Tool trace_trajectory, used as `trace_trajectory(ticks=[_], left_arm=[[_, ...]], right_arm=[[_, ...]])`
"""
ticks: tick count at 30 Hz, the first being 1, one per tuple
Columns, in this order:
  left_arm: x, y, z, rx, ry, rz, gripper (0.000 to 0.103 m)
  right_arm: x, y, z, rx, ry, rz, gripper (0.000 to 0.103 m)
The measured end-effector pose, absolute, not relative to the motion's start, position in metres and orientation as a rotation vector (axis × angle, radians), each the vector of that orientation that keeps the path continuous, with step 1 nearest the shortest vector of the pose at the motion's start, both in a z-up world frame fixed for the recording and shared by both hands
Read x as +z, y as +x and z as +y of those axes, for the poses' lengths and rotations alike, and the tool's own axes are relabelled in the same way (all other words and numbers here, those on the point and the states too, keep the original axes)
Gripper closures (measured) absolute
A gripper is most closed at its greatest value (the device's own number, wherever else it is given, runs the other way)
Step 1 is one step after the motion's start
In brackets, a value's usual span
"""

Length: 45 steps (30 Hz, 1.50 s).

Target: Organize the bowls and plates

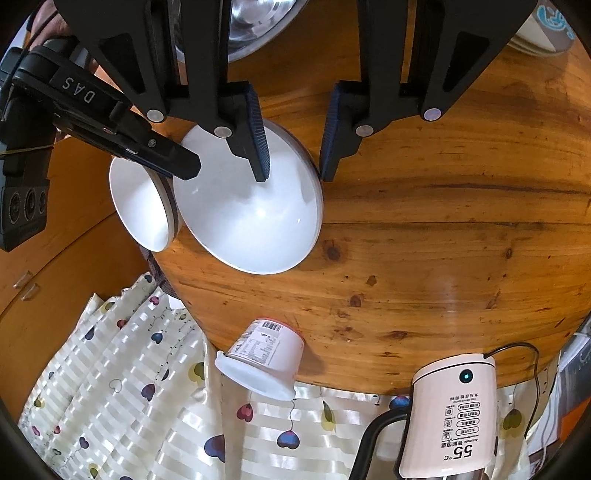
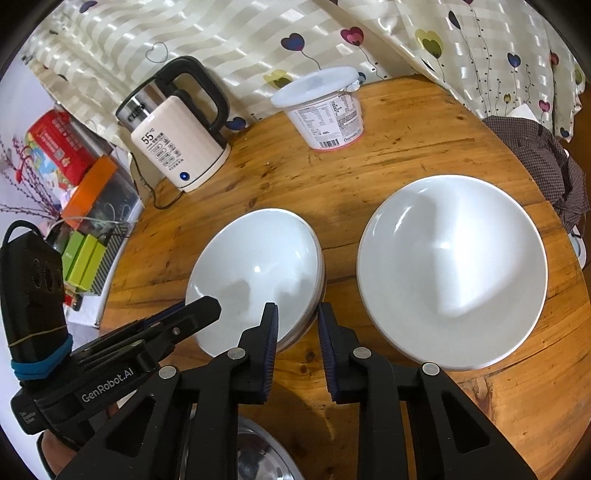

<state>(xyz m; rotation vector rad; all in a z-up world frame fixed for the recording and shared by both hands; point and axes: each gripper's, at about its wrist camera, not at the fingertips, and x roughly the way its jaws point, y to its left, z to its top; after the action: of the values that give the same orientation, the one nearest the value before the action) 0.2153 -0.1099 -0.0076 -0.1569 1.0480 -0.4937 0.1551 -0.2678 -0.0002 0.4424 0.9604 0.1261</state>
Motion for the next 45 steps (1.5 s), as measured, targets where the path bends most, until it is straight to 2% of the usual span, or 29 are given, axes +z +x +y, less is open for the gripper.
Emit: trace_trajectory(ticks=[23, 45], left_arm=[[0.014, 0.192, -0.098, -0.482, -0.152, 0.992, 0.076], [0.042, 0.133, -0.082, -0.493, -0.142, 0.938, 0.076]], right_arm=[[0.022, 0.14, -0.254, 0.146, 0.406, 0.925, 0.082], [0.052, 0.082, -0.237, 0.162, 0.389, 0.895, 0.082]])
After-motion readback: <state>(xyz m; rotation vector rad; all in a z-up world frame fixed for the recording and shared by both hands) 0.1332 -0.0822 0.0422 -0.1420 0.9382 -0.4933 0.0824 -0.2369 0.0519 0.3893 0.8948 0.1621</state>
